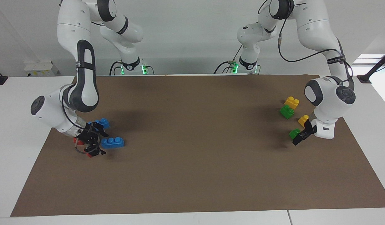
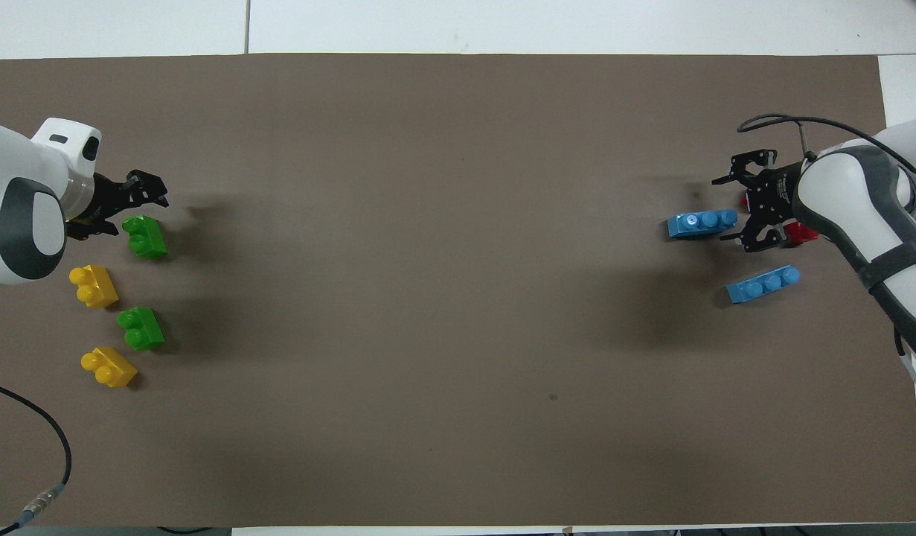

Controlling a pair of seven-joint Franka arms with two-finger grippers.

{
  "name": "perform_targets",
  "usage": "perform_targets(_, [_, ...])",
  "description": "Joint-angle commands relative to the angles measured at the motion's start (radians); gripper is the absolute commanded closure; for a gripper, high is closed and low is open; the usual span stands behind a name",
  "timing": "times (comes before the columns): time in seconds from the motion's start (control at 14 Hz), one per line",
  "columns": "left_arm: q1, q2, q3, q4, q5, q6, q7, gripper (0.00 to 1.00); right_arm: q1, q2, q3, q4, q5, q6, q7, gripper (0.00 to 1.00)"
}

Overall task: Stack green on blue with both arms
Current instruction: 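Close the left gripper on the green brick while the right gripper grasps the blue brick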

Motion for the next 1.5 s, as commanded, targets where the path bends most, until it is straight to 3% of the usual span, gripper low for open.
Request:
perform_targets(0.0, [0.029, 0.026, -0.008, 0.015, 0.015, 0.023, 0.026, 0.00, -0.001, -0.006, 0.002, -0.028, 0.036, 0.037, -0.034, 0.00])
perform_targets(0.36, [0.032, 0.027, -0.008, 0.003, 0.014, 0.028, 0.035, 0.00, -0.004, -0.014, 0.002, -0.051, 0.038, 0.040, -0.057, 0.05])
perform_targets(1.0, [0.029, 0.023, -0.008, -0.033, 0.012, 0.035, 0.033, 0.05, -0.032, -0.017, 0.002, -0.058, 0.061, 0.043, -0.093, 0.33])
perform_targets(1.43, [0.022, 0.024, -0.009, -0.019, 0.004, 0.031, 0.033, 0.19, -0.018, -0.016, 0.000, -0.058, 0.096, 0.063, -0.087, 0.37])
